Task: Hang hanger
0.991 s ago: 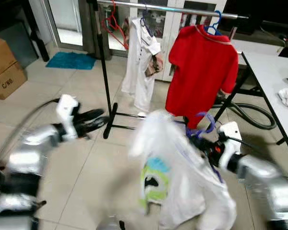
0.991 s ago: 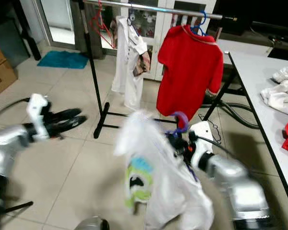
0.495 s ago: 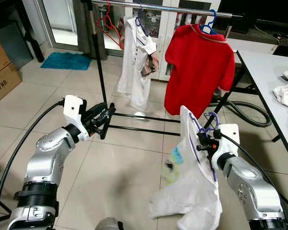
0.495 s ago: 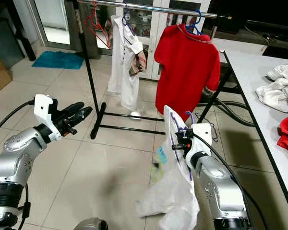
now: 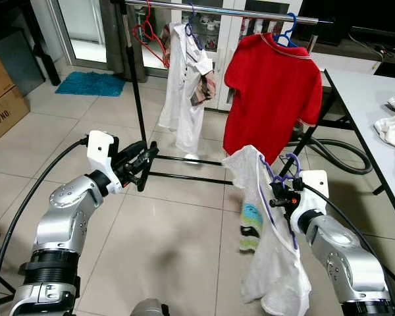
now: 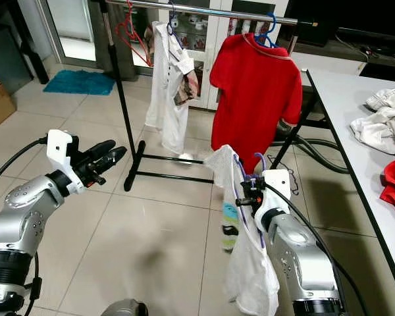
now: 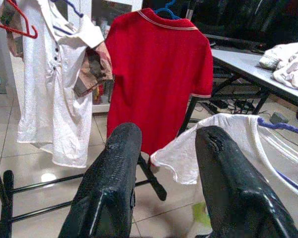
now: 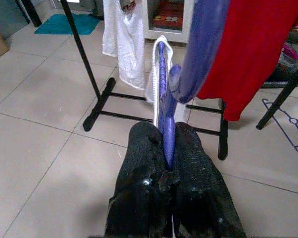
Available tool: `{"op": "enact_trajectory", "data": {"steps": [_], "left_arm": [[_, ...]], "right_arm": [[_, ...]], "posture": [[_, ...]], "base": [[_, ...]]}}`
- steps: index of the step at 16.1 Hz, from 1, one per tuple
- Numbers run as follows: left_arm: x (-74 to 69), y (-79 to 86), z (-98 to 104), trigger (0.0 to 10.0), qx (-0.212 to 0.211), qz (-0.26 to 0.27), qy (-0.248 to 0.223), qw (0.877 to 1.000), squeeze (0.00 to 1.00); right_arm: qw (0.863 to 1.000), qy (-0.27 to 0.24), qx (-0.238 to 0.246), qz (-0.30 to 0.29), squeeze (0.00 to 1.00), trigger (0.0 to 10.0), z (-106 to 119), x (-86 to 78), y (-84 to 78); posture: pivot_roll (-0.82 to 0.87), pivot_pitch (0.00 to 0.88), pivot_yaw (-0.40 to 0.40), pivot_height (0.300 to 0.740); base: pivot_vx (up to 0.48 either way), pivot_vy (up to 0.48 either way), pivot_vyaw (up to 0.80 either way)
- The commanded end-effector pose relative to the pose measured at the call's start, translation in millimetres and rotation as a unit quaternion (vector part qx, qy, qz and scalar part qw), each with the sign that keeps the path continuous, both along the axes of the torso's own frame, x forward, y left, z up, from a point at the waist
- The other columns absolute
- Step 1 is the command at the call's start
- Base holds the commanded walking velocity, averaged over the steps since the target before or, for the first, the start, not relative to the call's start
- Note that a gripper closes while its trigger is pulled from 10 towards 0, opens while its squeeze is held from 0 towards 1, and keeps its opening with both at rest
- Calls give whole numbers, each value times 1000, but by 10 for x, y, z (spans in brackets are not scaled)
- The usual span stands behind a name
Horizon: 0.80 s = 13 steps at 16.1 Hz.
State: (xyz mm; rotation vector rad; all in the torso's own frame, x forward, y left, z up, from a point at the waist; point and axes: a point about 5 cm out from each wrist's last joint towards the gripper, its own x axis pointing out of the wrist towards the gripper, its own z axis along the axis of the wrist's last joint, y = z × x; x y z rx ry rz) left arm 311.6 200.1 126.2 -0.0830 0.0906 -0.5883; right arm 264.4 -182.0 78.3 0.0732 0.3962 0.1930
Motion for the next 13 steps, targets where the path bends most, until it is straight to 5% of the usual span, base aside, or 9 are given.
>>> {"op": "enact_trajectory", "data": {"steps": [1,3,4,5,6,13], "left_arm": [[1,8,39,10000,3,1,-8,1000,0],[1,8,39,10000,3,1,-8,1000,0],[-40,-22,23,10000,18,32,1,999,0],[-94,-142,-94,10000,85,59,5,995,0],[-119,-201,-161,10000,109,50,14,993,0],[-104,-206,-163,10000,92,108,6,990,0]], "right_arm": [[1000,-18,-1,-5,0,6157,73,29,-30],[1000,-18,-1,-5,0,6157,73,29,-30],[999,-18,-2,-32,0,10000,33,40,14],[997,-51,2,-57,0,10000,71,150,138],[996,-66,-9,-56,0,10000,94,196,175],[993,-75,-1,-90,0,10000,70,145,146]], "posture": [[64,0,-39,740],[64,0,-39,740],[64,0,-39,740],[49,0,-2,740],[49,0,-2,740],[44,0,-4,740]], "base": [[0,0,0],[0,0,0],[0,0,0],[0,0,0],[0,0,0],[83,0,0]]}}
